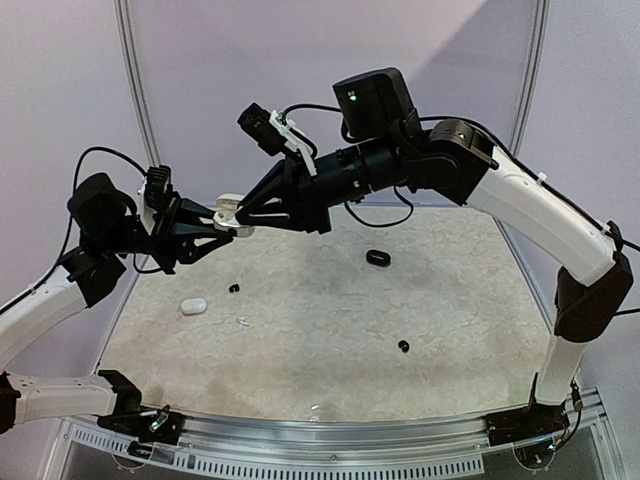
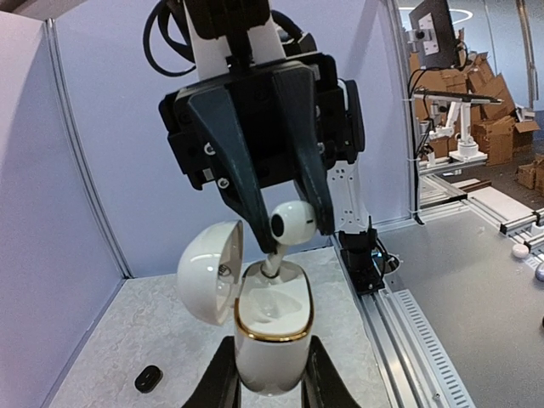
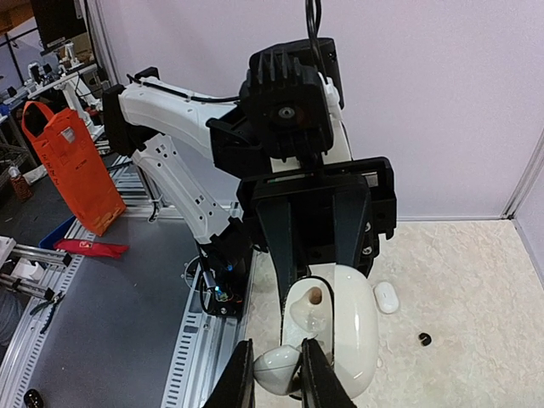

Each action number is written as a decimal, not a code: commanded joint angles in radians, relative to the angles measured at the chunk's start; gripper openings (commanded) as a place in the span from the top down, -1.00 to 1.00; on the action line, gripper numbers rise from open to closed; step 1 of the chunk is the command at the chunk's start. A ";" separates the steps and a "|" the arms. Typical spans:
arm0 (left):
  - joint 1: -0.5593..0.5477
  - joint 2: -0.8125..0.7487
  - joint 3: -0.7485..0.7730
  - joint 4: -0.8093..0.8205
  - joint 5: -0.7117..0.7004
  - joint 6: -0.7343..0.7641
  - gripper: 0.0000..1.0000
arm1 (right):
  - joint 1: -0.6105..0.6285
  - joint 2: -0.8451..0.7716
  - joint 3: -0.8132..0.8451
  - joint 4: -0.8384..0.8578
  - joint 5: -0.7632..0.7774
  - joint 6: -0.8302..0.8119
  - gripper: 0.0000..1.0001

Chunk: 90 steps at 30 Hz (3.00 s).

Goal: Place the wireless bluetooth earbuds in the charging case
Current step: Insert the right earbud into the right side groove of the charging case.

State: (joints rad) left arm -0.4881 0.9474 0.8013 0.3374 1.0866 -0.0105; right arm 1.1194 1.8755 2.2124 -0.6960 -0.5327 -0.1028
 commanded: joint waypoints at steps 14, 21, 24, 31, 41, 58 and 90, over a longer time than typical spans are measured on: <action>-0.023 -0.010 -0.011 -0.022 0.035 0.098 1.00 | 0.005 0.056 0.073 -0.168 0.122 -0.028 0.95; -0.033 -0.007 -0.013 -0.010 0.048 0.078 1.00 | 0.005 0.069 0.073 -0.169 0.130 -0.025 0.88; -0.035 -0.011 -0.016 -0.009 0.049 0.074 1.00 | 0.006 0.070 0.072 -0.172 0.144 -0.025 0.83; -0.042 -0.012 -0.027 0.020 0.042 0.037 1.00 | 0.005 0.083 0.072 -0.137 0.177 -0.006 0.71; -0.043 -0.017 -0.031 0.042 0.039 0.014 1.00 | 0.005 0.083 0.072 -0.131 0.206 0.005 0.63; -0.043 -0.028 -0.060 0.112 0.021 -0.120 1.00 | 0.006 0.079 0.066 -0.124 0.240 0.000 0.54; -0.043 -0.003 -0.111 0.325 -0.071 -0.418 1.00 | 0.006 0.057 0.043 -0.097 0.306 0.019 0.44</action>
State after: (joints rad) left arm -0.5060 0.9508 0.6930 0.5365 0.9970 -0.3576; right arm 1.1370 1.9305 2.2772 -0.7555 -0.2989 -0.0929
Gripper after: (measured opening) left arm 0.201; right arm 0.276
